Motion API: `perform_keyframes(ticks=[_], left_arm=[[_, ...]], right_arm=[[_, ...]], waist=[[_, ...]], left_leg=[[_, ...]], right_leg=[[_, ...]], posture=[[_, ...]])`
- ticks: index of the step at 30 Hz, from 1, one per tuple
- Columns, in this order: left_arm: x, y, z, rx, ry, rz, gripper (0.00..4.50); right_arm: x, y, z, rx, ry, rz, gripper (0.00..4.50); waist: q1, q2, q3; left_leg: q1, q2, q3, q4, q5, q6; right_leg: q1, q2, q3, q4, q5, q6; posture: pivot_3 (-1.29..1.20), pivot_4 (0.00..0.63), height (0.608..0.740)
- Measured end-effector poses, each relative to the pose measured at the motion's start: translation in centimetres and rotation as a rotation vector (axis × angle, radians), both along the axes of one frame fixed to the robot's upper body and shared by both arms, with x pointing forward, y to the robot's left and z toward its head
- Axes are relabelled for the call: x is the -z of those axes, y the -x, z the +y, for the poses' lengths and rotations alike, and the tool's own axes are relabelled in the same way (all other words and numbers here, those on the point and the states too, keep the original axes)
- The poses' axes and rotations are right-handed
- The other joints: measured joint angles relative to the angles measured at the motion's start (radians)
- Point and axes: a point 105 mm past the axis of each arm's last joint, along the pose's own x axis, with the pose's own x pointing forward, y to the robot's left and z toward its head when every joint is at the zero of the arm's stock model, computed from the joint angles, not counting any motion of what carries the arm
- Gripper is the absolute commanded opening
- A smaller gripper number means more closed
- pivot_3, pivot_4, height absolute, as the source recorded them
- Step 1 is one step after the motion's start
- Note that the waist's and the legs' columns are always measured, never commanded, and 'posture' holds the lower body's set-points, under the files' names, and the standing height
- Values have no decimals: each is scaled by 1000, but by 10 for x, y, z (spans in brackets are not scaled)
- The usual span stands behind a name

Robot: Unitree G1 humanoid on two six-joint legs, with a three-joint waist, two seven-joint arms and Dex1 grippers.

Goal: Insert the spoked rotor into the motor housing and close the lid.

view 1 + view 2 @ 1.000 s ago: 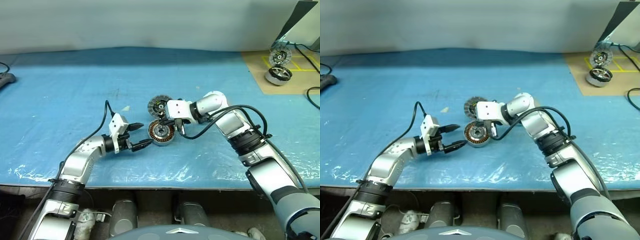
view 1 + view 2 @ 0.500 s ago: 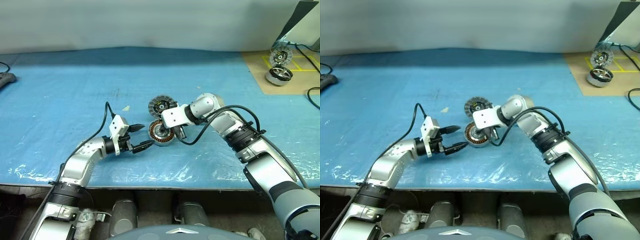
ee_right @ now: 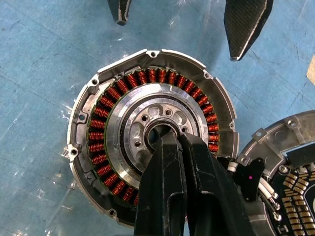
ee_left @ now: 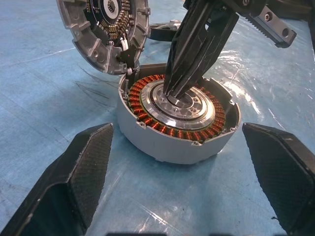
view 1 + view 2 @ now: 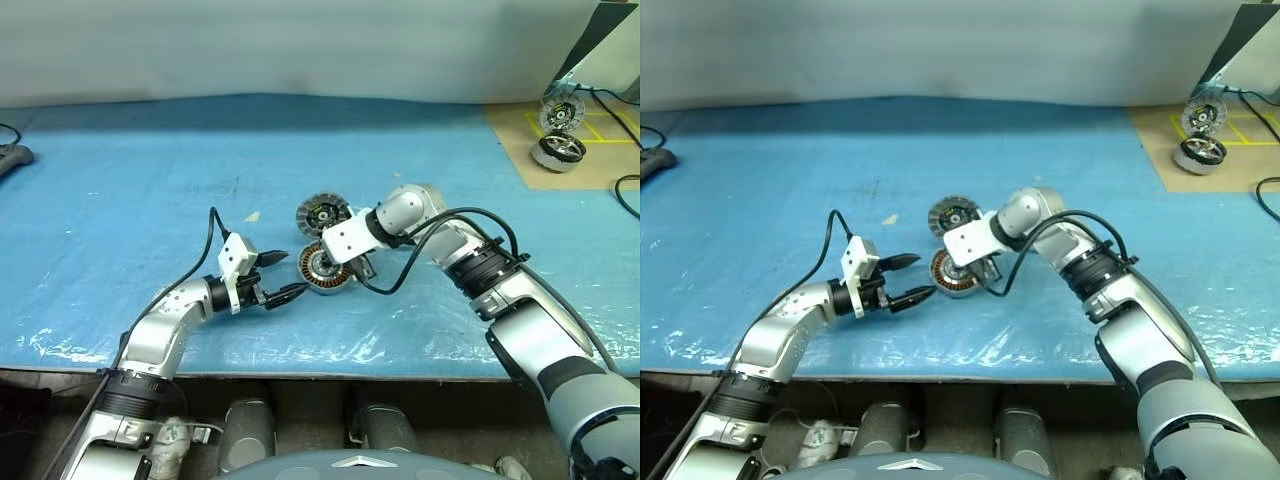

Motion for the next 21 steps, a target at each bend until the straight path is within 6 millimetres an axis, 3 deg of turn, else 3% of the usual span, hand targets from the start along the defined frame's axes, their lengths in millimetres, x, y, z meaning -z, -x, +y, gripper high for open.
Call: perform_keyframes(ticks=[11, 21], left_arm=[[0, 1, 0, -8, 1, -1, 4500], [2, 4, -3, -2, 9, 3, 4500]], right_arm=[[-12, -2, 12, -38, 16, 28, 15], [-14, 0, 6, -43, 27, 64, 15]], waist=[[-2, 0, 0], [-1, 0, 0]], left_leg=[[-1, 0, 0, 0, 1, 2], [-1, 0, 0, 1, 1, 2]], right_leg=[[-1, 0, 0, 0, 0, 0], [-1, 0, 0, 1, 0, 0]], posture=[[0, 150, 740], [0, 150, 740]])
